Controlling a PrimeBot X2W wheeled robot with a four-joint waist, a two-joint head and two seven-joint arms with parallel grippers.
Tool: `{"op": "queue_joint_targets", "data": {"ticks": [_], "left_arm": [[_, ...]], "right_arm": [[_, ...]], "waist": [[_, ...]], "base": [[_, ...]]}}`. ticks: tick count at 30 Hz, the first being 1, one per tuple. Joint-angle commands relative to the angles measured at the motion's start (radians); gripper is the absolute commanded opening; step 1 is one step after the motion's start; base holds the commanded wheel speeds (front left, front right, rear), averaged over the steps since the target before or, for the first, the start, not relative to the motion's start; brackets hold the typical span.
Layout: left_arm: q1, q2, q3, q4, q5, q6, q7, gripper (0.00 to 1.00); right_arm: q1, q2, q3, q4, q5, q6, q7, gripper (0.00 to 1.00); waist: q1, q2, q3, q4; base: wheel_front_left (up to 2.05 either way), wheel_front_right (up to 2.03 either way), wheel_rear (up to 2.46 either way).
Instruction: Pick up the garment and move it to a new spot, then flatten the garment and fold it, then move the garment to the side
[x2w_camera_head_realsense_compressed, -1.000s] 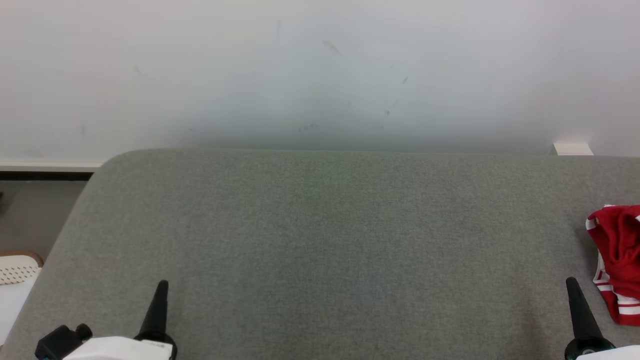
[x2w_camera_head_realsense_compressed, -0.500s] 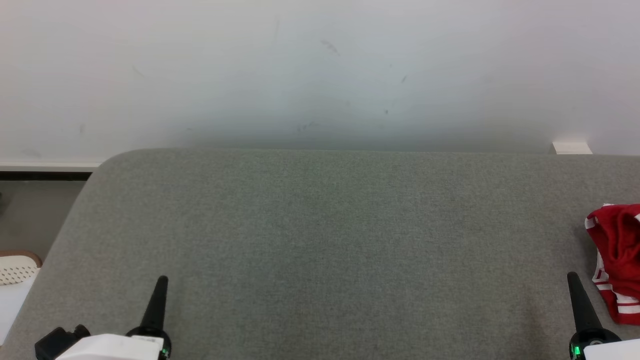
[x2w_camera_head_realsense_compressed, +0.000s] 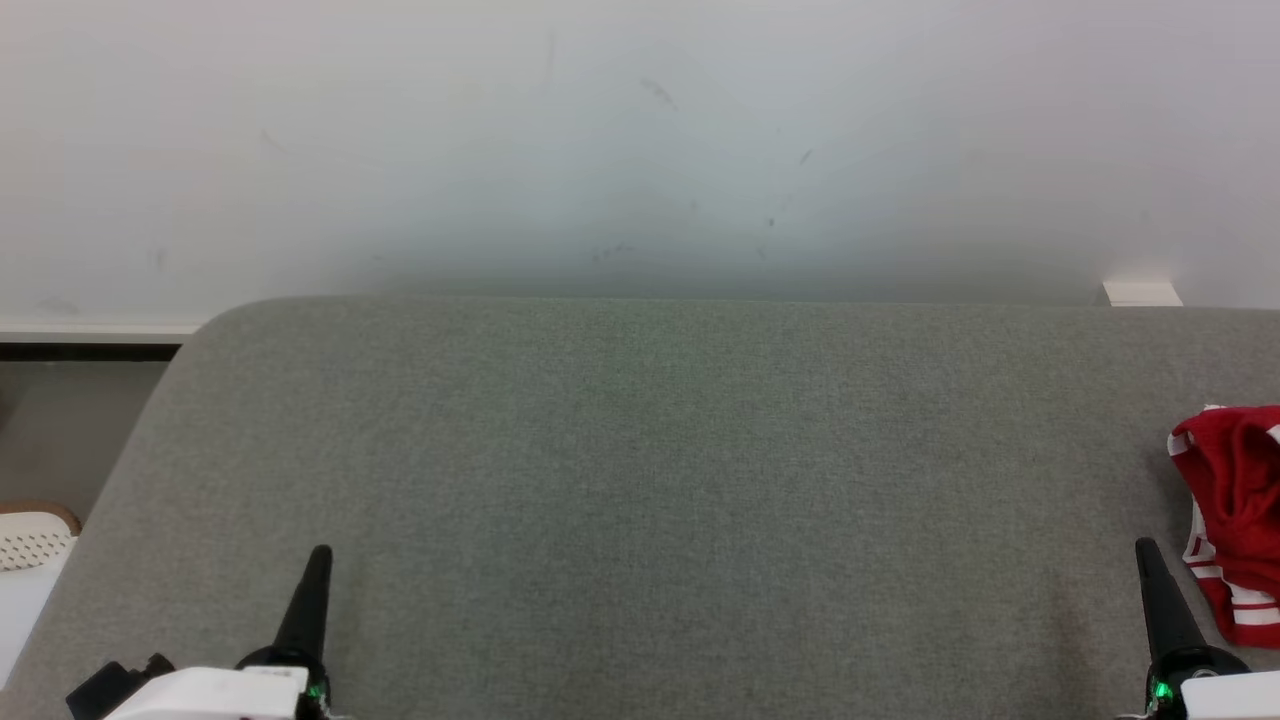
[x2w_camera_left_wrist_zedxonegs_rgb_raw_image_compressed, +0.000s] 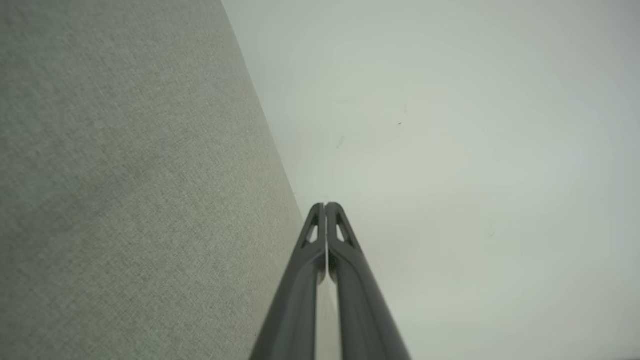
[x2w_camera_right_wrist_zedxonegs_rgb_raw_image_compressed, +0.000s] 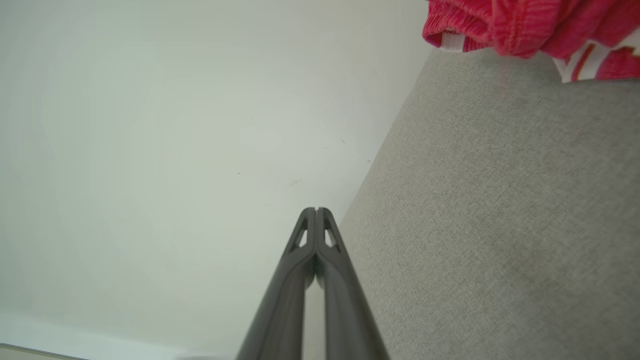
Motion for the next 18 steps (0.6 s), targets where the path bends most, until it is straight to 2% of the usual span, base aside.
{"op": "queue_joint_targets", "data": {"ticks": [1,18], "left_arm": [[-0.018,-0.001,0.01,-0.001,-0.032,-0.007,0.008,0.0],[-0.026,-0.017,0.034,0.007,-0.162,-0.022,0.04,0.0]], "right_arm": [[-0.018,-0.011,-0.001,0.002,0.026,-0.001,0.002,0.0],[-0.046,-0.013,0.0,0.036,0.151,-0.002,0.008,0.0]], "waist": [[-0.0001,0.0,0.0,0.0],[-0.0001,0.0,0.002,-0.004]], "base": [[0.0,0.0,0.0],[0.0,0.0,0.0]]}}
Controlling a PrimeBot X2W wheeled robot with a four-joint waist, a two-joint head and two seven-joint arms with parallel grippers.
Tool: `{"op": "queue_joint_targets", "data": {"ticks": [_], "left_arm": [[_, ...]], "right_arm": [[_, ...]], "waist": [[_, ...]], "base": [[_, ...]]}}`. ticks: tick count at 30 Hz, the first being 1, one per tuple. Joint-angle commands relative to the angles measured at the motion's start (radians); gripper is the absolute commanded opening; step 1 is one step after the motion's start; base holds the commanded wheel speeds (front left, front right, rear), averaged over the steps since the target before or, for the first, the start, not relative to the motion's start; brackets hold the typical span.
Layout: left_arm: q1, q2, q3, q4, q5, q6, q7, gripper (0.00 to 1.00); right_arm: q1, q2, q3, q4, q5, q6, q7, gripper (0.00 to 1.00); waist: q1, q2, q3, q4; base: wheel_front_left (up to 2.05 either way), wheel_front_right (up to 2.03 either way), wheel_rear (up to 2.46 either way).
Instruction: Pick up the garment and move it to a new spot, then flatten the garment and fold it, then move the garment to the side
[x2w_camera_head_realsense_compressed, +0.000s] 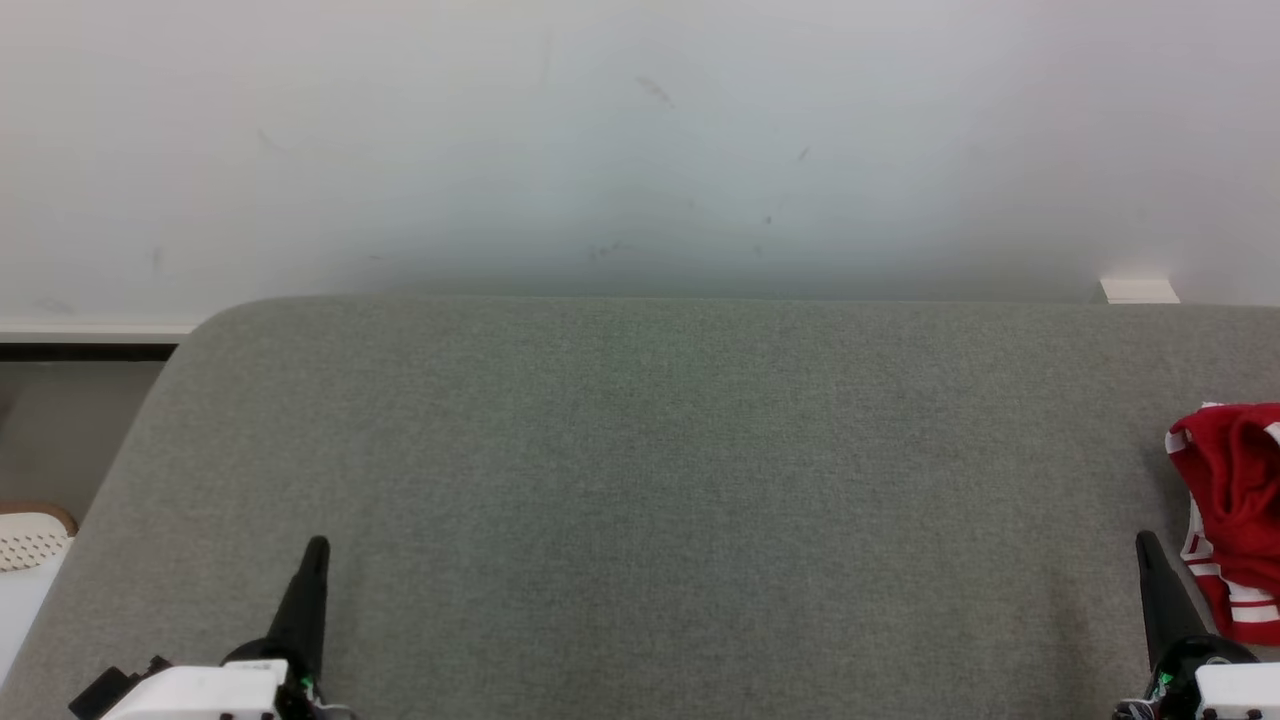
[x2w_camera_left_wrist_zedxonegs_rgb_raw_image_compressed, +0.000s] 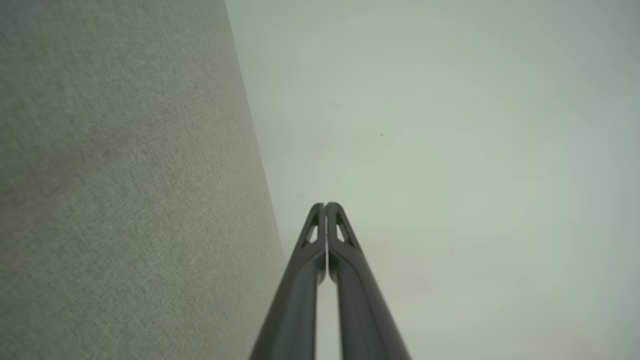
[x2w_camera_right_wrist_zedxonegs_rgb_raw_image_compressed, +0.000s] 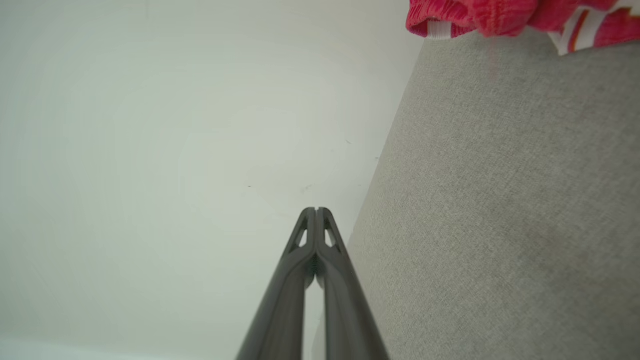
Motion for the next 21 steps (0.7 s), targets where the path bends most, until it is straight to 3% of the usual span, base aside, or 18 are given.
{"op": "queue_joint_targets", "data": {"ticks": [1,21], "left_arm": [[-0.012,-0.002,0.009,0.0,-0.024,-0.01,0.007,0.0],[-0.017,-0.013,0.025,0.006,-0.121,-0.018,0.031,0.0]], "right_arm": [[-0.021,-0.011,-0.001,0.004,0.024,-0.002,0.003,0.0],[-0.037,-0.011,-0.001,0.028,0.114,-0.002,0.009,0.0]], "waist": [[-0.0001,-0.0001,0.0,0.0],[-0.0001,-0.0001,0.002,-0.003]], "base": [[0.0,0.0,0.0],[0.0,0.0,0.0]]}}
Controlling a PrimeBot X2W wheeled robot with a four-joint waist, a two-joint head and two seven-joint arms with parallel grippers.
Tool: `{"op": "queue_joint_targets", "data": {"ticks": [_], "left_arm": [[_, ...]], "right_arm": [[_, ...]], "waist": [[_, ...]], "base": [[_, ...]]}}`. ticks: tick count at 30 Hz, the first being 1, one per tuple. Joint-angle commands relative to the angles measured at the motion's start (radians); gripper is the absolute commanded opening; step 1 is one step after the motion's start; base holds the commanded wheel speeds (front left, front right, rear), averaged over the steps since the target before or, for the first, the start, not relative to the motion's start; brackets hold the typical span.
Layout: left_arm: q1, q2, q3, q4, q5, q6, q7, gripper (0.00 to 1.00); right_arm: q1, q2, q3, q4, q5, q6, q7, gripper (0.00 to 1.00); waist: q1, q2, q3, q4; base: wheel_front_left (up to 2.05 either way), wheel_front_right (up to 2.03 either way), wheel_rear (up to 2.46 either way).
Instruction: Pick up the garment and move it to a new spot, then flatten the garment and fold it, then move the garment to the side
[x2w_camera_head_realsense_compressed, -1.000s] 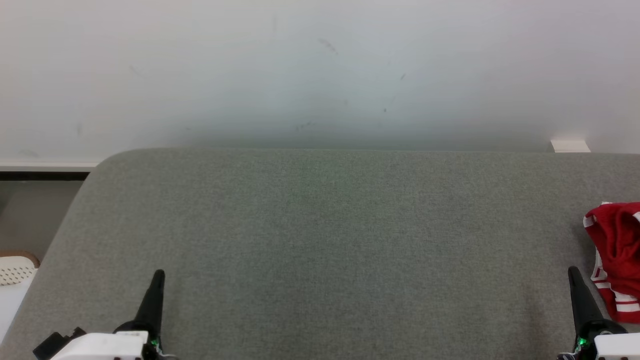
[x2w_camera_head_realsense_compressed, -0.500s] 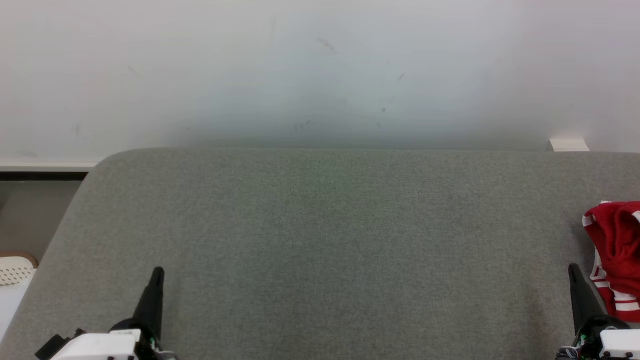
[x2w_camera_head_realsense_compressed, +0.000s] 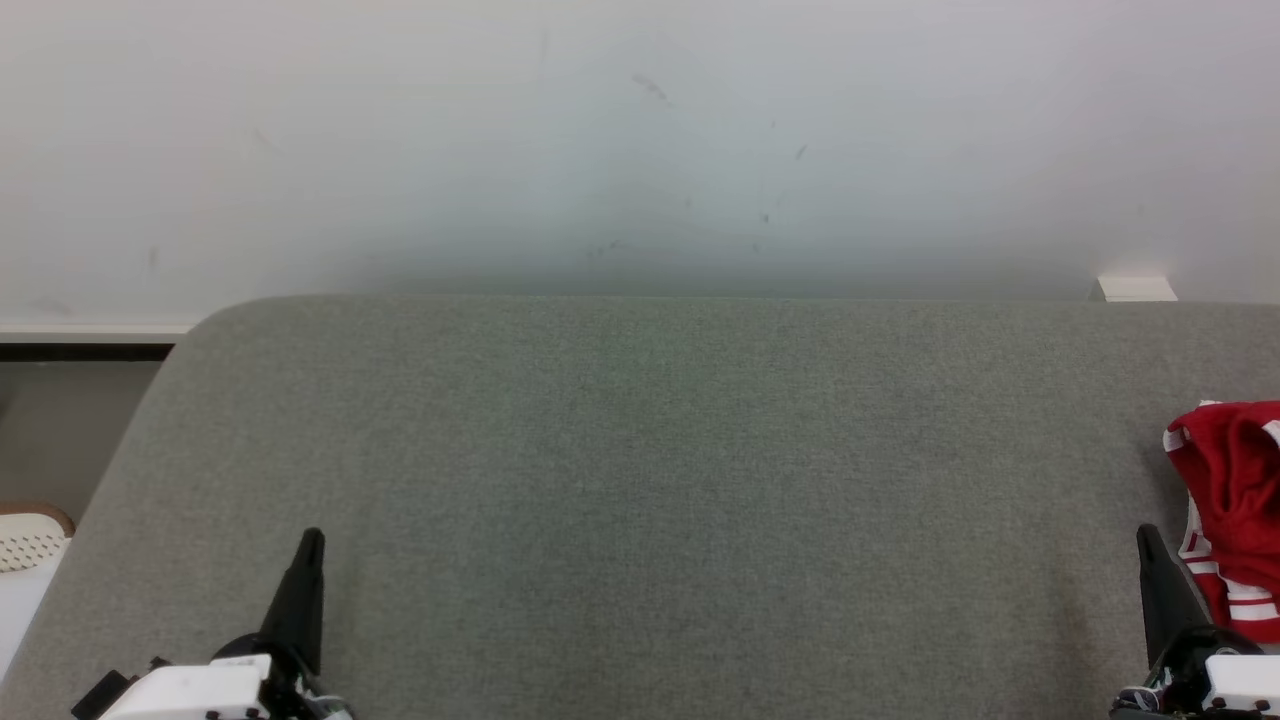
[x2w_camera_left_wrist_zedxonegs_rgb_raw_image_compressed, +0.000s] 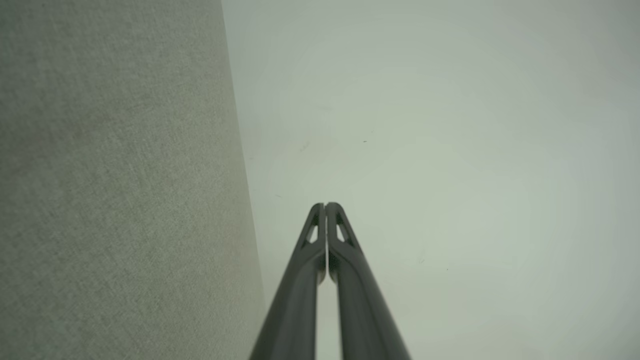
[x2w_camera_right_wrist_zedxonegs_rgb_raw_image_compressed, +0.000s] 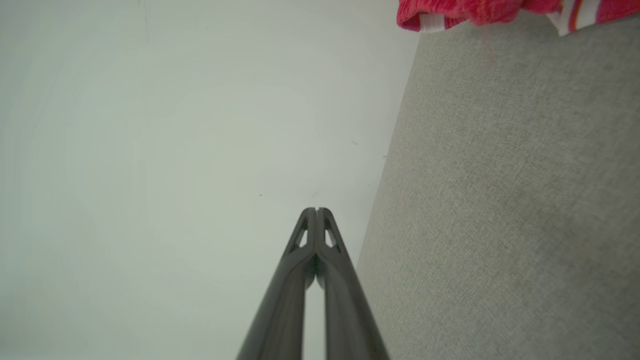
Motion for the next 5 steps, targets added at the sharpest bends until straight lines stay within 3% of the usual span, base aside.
{"op": "queue_joint_targets", "data": {"ticks": [1,5], "left_arm": [[-0.004,0.001,0.003,0.001,-0.011,-0.006,0.005,0.0],[-0.004,0.001,0.003,0.001,-0.011,-0.006,0.005,0.0]], "right_arm": [[-0.009,-0.008,-0.002,0.0,0.011,-0.002,0.004,0.0],[-0.009,-0.008,-0.002,0.0,0.01,-0.002,0.004,0.0]], "waist": [[0.0,0.0,0.0,0.0],[0.0,0.0,0.0,0.0]], "base": [[0.0,0.0,0.0],[0.0,0.0,0.0]]}}
